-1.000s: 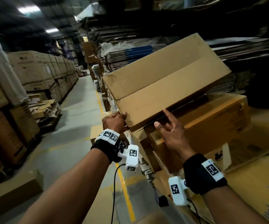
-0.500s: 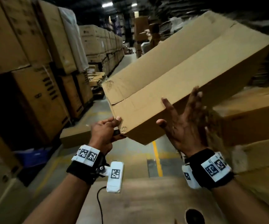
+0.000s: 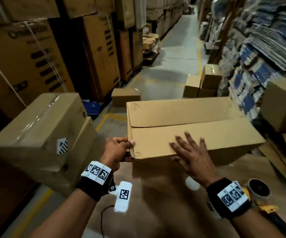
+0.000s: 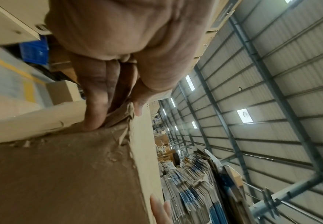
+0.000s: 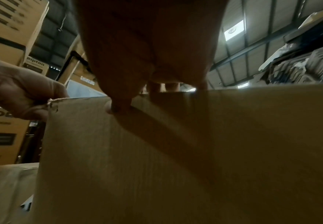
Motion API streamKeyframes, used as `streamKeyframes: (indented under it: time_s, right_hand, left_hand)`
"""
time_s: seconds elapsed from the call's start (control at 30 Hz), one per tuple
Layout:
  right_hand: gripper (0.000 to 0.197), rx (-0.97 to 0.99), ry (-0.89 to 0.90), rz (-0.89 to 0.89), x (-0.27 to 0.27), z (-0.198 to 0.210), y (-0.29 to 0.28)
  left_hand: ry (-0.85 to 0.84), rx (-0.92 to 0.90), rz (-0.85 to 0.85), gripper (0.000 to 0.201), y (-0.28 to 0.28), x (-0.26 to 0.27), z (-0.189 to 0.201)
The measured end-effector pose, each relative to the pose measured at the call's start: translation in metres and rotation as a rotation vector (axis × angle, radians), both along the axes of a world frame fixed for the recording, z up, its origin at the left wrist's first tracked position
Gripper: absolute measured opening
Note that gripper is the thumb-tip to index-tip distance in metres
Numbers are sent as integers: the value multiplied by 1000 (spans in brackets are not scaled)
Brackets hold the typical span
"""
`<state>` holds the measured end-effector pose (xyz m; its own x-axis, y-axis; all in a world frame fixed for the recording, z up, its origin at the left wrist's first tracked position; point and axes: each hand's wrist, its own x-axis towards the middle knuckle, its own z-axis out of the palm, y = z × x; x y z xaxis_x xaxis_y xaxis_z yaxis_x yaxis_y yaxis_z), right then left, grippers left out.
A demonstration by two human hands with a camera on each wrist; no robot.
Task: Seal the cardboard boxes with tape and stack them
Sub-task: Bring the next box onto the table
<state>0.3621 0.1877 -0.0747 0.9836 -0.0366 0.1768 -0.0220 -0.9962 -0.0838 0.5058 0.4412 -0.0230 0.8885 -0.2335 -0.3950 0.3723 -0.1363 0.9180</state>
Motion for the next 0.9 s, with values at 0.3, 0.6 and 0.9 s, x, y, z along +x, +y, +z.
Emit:
streamKeyframes:
  time_s: [0.3, 0.6, 0.9]
  right_hand:
    - [61, 145, 86, 120, -15, -37, 88]
    - [69, 90, 243, 19, -14, -66, 128]
    - [39, 714, -418, -150, -57, -54, 28]
  left_hand:
    - [41, 144, -32, 19, 90, -6, -50]
    - [-267, 567, -350, 103, 88, -47, -123]
    - [-770, 892, -610, 118, -29, -85, -78]
